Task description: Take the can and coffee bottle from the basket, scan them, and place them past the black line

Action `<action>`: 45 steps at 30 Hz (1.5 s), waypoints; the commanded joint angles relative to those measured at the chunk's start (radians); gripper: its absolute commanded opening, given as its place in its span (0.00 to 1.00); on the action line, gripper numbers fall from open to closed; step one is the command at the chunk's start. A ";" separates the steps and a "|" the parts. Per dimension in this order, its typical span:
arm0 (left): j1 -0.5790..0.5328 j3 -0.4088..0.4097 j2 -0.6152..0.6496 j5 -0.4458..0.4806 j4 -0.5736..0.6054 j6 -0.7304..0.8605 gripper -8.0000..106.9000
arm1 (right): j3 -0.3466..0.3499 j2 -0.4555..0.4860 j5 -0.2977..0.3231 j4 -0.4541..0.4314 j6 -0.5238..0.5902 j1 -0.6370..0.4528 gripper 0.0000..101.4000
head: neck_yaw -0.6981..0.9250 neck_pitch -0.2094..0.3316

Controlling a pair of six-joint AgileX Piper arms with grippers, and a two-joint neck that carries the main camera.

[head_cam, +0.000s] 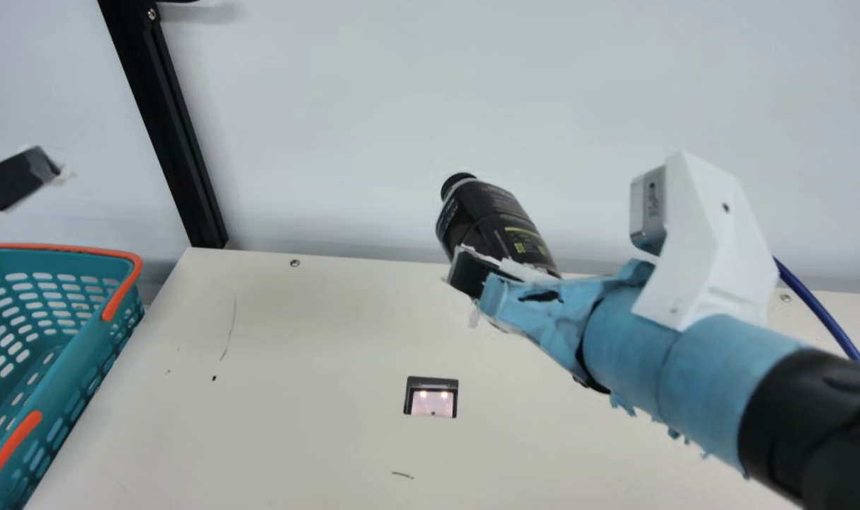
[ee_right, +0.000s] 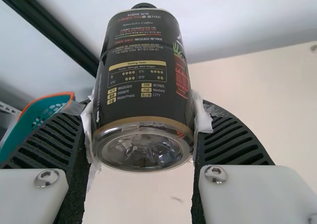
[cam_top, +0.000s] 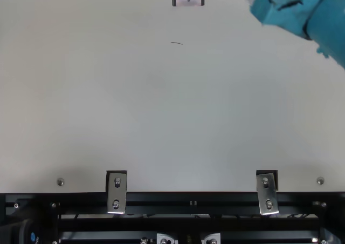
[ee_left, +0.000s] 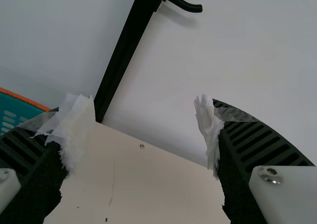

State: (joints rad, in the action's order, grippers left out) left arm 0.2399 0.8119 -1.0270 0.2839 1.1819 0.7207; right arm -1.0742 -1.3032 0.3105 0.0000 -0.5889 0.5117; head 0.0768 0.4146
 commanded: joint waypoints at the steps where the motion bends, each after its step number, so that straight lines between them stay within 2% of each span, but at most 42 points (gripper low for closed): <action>1: 0.000 0.000 0.000 0.000 0.000 0.000 0.85 | 0.073 0.026 -0.094 -0.087 -0.046 -0.006 0.00 | -0.008 0.012; 6: 0.000 0.000 0.000 0.000 0.000 0.000 0.85 | 0.189 0.060 -0.173 -0.187 -0.102 -0.026 0.00 | -0.008 0.012; 11: 0.000 0.000 0.000 0.000 0.000 0.000 0.85 | 0.275 0.068 -0.201 -0.203 -0.133 0.003 0.00 | -0.008 0.012; 12: 0.000 0.000 0.000 0.000 0.000 0.000 0.85 | 0.239 0.068 -0.200 -0.205 -0.130 -0.007 0.00 | -0.008 0.012; 15: 0.000 0.000 0.000 0.000 0.000 0.000 0.85 | 0.276 0.068 -0.199 -0.205 -0.133 0.003 0.00 | -0.008 0.012; 18: 0.000 0.000 0.000 0.000 0.000 0.000 0.85 | 0.276 0.069 -0.204 -0.205 -0.135 0.003 0.00 | -0.008 0.012; 19: 0.000 0.000 0.000 0.000 0.000 0.000 0.85 | 0.276 0.069 -0.206 -0.168 -0.097 -0.001 0.00 | -0.008 0.012; 22: 0.000 0.000 0.000 0.000 0.000 0.000 0.85 | 0.281 0.064 -0.219 -0.156 -0.088 0.001 0.00 | -0.008 0.012; 28: 0.000 0.000 0.000 0.000 0.000 0.000 0.85 | 0.330 0.029 -0.308 -0.042 -0.006 0.026 0.00 | -0.008 0.012; 33: 0.000 0.000 0.000 0.000 0.000 0.000 0.85 | 0.368 -0.025 -0.387 0.012 0.039 0.053 0.00 | -0.008 0.012; 38: 0.000 0.000 0.000 0.000 0.000 0.000 0.85 | 0.377 -0.092 -0.440 0.002 0.043 0.060 0.00 | -0.008 0.012; 45: 0.000 0.000 0.000 0.000 0.000 0.000 0.85 | 0.356 -0.193 -0.502 -0.095 -0.004 0.034 0.00 | -0.008 0.012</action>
State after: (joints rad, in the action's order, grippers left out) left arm 0.2399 0.8119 -1.0270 0.2839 1.1819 0.7207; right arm -0.7129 -1.4752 -0.1857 -0.0694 -0.5793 0.5519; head 0.0768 0.4095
